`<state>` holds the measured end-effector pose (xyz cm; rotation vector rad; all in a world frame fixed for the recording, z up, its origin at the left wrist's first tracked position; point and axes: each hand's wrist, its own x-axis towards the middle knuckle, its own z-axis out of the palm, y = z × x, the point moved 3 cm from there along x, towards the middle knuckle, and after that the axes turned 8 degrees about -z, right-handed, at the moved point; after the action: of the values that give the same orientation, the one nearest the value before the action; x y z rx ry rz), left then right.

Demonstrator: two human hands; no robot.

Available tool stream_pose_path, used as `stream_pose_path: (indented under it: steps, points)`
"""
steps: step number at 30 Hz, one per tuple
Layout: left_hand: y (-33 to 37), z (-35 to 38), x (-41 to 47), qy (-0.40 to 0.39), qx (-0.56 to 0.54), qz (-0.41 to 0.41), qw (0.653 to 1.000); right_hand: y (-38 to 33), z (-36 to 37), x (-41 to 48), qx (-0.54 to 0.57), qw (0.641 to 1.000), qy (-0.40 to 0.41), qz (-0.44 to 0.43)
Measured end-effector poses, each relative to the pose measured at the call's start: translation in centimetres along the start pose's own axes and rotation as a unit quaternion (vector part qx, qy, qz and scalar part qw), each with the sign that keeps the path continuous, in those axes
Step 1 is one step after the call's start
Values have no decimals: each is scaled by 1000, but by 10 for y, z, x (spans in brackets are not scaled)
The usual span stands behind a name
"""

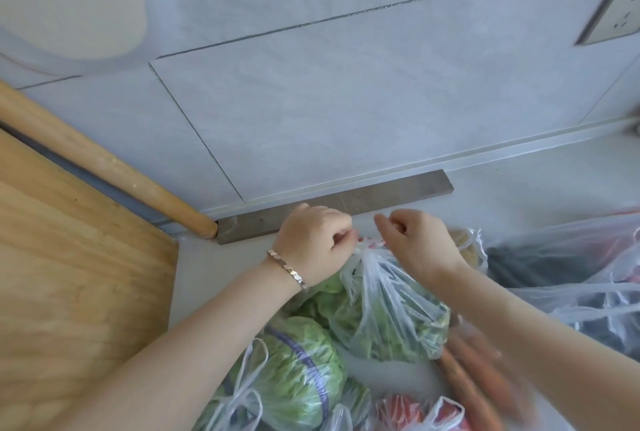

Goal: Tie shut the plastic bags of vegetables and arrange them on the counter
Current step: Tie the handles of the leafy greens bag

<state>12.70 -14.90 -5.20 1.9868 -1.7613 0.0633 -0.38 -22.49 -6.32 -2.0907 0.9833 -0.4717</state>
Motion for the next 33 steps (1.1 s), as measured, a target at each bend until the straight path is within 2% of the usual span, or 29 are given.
stream_pose_path:
  steps: [2, 5, 7, 10, 13, 15, 16, 17, 18, 19, 20, 21, 22, 23, 24, 25, 27, 29, 30, 33]
  points:
    - [8, -8, 6, 21, 26, -21, 999, -3, -1, 6, 37, 998, 40, 40]
    - [0, -6, 8, 41, 115, -70, 990, 8, 9, 6, 94, 990, 51, 91]
    - [-18, 8, -3, 11, 146, -93, 985, 27, 18, -2, 125, 980, 54, 144]
    - [-41, 35, -28, -86, 168, -144, 971, 60, 33, -20, 142, 959, 40, 240]
    - [-57, 56, -45, -157, 98, -312, 932, 74, 44, -36, 180, 930, 39, 319]
    - [-57, 57, -44, -162, -27, -430, 888, 75, 43, -39, 233, 902, 68, 359]
    - [-56, 54, -41, -148, -110, -489, 852, 73, 40, -38, 266, 885, 86, 373]
    - [-56, 51, -39, -126, -207, -551, 799, 69, 35, -37, 304, 868, 100, 381]
    - [-56, 46, -36, -111, -319, -605, 721, 66, 30, -35, 346, 850, 107, 382]
    - [-54, 42, -33, -109, -444, -634, 624, 60, 25, -33, 395, 832, 103, 376]
    - [-49, 35, -30, -106, -560, -633, 524, 53, 21, -31, 453, 811, 88, 360]
    - [-43, 26, -24, -98, -652, -607, 444, 42, 17, -29, 512, 788, 63, 335]
    - [-38, 16, -19, -89, -703, -572, 412, 31, 14, -27, 554, 774, 33, 303]
    - [-33, 7, -15, -91, -717, -543, 428, 20, 11, -26, 569, 776, 1, 273]
    - [-26, 0, -12, -110, -703, -513, 480, 10, 10, -26, 564, 788, -31, 245]
    - [-16, -4, -11, -142, -669, -483, 546, 1, 10, -26, 555, 800, -64, 218]
    - [1, 2, -17, -216, -558, -437, 672, -11, 14, -27, 527, 824, -120, 172]
    - [15, 7, -22, -265, -457, -385, 757, -18, 19, -29, 490, 843, -161, 152]
    - [17, 9, -23, -271, -433, -367, 778, -18, 21, -29, 482, 846, -171, 149]
    - [13, 12, -23, -272, -417, -344, 796, -16, 22, -32, 491, 836, -189, 156]
